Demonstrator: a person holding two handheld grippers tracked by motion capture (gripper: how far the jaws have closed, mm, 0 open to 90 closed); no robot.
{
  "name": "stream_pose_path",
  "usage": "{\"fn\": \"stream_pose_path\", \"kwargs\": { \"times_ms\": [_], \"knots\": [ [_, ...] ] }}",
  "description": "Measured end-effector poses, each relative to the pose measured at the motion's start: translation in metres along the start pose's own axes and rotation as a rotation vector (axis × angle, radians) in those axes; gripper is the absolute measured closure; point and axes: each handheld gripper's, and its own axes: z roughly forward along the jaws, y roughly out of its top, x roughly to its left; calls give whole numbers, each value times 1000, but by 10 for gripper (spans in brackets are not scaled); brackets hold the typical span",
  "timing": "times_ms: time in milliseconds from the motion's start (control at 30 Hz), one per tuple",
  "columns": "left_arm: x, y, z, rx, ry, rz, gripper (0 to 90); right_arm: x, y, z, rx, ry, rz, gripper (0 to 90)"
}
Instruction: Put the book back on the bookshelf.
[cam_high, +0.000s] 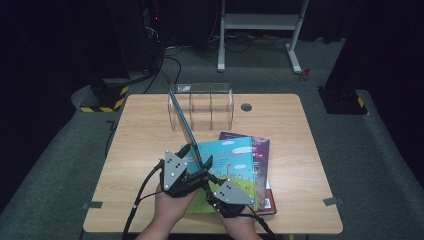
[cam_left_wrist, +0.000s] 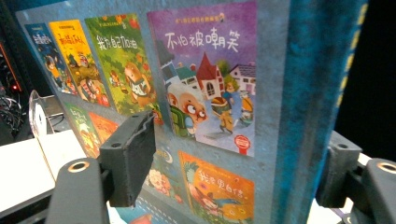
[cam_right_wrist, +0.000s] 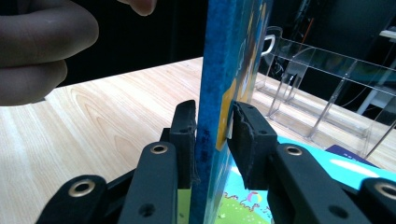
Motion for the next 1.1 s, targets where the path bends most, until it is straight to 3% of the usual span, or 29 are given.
{"fn": "stream_pose_path", "kwargs": {
  "times_ms": [333, 467, 633, 667, 700, 767, 800, 867, 1100],
  "knots": [
    [2, -4, -6, -16, 5, -12, 336, 2, -1, 0, 10, 35, 7, 691],
    [5, -6, -7, -17, 7, -14, 415, 4, -1, -2, 6, 88, 11, 670],
    [8, -10, -11, -33, 35, -21, 534, 3, -1, -4, 11, 104, 15, 669],
    [8, -13, -11, -33, 53, -4, 567, 3, -2, -4, 13, 104, 20, 669],
    [7, -15, -11, -28, 109, 24, 618, 2, -2, -4, 10, 103, 20, 669],
    [12, -21, -13, -46, 109, 15, 694, 0, -3, -5, 13, 102, 20, 670],
    [14, -21, -12, -20, 80, 31, 683, 0, -4, -5, 15, 100, 22, 670],
    [11, -25, -14, -34, 114, 56, 695, -1, -5, -5, 19, 98, 25, 674],
    [24, -24, -21, -59, 112, -7, 706, -3, -6, -6, 22, 96, 30, 675]
  ]
}}
